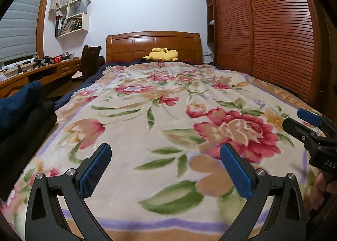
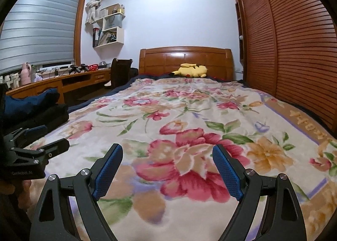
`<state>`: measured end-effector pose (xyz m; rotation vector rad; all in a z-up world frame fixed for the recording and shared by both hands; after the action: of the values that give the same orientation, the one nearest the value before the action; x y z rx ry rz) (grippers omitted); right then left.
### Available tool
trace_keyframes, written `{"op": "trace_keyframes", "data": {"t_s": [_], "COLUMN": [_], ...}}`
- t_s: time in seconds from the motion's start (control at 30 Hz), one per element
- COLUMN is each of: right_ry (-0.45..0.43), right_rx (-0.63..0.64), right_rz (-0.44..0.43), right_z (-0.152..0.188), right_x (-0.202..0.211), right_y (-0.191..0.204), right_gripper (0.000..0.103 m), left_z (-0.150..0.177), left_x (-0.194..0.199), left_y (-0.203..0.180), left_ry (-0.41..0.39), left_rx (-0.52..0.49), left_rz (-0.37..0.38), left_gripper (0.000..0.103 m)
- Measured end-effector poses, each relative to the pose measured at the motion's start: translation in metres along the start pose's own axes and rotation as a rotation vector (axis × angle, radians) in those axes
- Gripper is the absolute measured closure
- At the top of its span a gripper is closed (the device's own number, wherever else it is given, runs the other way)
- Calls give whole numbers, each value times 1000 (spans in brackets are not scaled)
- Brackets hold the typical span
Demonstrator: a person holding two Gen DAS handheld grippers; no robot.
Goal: Fold large clothes
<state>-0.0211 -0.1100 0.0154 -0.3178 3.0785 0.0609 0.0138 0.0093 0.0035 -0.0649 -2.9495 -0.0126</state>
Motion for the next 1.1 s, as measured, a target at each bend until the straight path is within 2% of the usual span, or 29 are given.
{"op": "trace_keyframes", "data": {"t_s": [0.47, 1.1], "right_ry": [21, 14], "right_rx": [-9, -17], "right_rz": [-4, -14], "right_z": [0, 7], "right_x": [-15, -13], "right_y": [-25, -30], "right_gripper": [15, 15], "left_z": [-1, -1], "left_x": [5, 6], "left_y": [-3, -5], "left_ry": [-24, -23], "left_rx": [-24, -14], "left_rz": [-3, 0], "left_gripper": [0, 0]}}
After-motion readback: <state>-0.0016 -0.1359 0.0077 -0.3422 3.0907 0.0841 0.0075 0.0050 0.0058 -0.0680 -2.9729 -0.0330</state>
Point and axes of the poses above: each gripper's, at about its wrist camera, not at the fingertips, and x roughly against the way its jaws point, y to its left, z to its underside, the point moved 4 cm from there along -x, roughly the way its jaws point, and after that the axes turned 13 degrees about -y, right-handed, at the moved point
